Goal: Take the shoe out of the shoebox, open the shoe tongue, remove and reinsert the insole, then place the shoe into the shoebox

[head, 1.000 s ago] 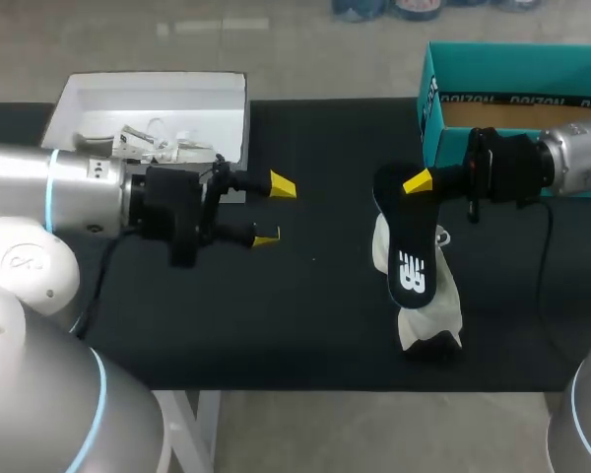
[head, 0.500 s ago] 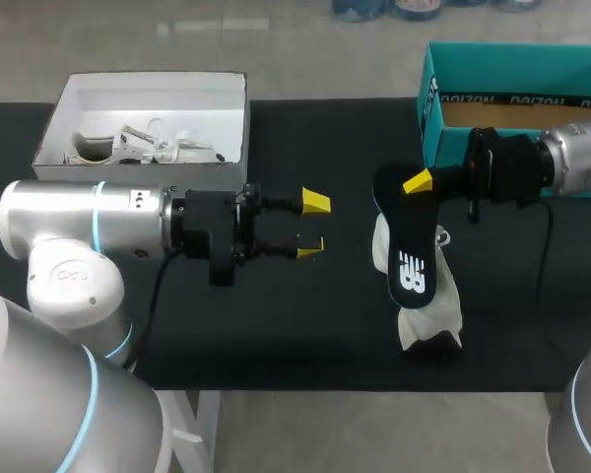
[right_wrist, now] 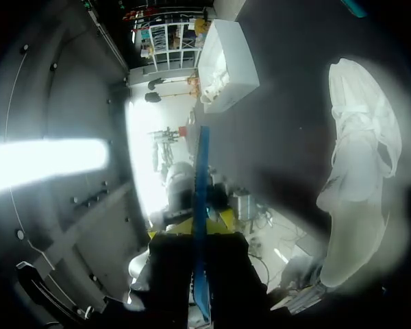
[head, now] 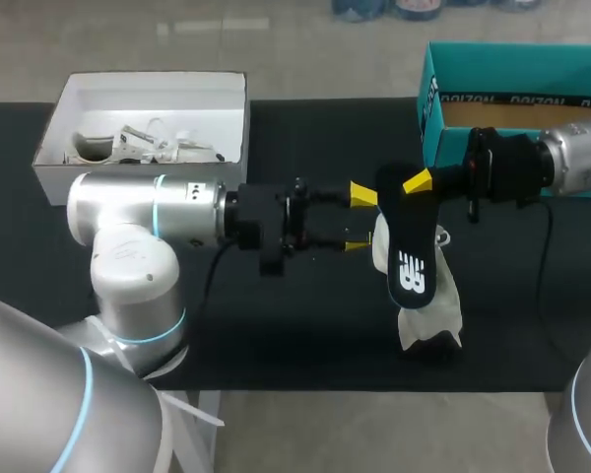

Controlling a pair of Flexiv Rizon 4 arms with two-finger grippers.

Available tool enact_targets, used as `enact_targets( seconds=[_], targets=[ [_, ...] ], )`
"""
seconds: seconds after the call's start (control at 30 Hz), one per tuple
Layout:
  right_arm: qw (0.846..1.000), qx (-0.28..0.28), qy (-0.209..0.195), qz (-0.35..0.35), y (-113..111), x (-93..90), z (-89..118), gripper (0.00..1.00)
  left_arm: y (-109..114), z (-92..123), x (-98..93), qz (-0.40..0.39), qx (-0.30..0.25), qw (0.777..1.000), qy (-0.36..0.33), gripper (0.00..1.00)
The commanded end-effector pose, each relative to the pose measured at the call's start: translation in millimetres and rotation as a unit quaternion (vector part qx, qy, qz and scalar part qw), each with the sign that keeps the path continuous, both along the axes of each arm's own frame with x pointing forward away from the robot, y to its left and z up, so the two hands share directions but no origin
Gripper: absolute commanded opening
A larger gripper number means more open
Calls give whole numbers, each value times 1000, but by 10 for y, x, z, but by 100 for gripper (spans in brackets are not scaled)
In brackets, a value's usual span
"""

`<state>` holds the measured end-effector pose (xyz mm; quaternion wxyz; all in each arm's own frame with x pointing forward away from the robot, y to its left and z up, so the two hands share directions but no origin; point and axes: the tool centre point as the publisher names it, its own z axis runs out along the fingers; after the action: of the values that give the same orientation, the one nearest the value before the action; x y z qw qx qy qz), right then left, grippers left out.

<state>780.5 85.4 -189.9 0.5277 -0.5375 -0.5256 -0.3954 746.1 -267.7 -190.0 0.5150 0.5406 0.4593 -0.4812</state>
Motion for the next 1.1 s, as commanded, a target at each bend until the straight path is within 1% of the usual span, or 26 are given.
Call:
enact_targets(
  seconds=[0.03, 0.2, 0.37, 0.57, 0.87, 1.1],
  targets=[
    [1000, -2, 0, 0, 1, -3, 3, 0, -409, 17, 33, 5, -1, 1000, 5, 100],
    [1000, -2, 0, 0, 1, -3, 3, 0, -440, -7, -39, 17, 5, 1000, 19, 100],
    [1000, -2, 0, 0, 1, -3, 3, 0, -385, -58, -81, 31, 6, 999, 31, 100],
    [1000, -2, 0, 0, 1, -3, 3, 0, -289, -59, -133, 47, 11, 998, 36, 100],
    [1000, -2, 0, 0, 1, -3, 3, 0, -110, -88, -72, 74, 20, 996, 36, 100],
    [1000, -2, 0, 0, 1, -3, 3, 0, -168, -111, -69, 69, 17, 997, 39, 100]
  ],
)
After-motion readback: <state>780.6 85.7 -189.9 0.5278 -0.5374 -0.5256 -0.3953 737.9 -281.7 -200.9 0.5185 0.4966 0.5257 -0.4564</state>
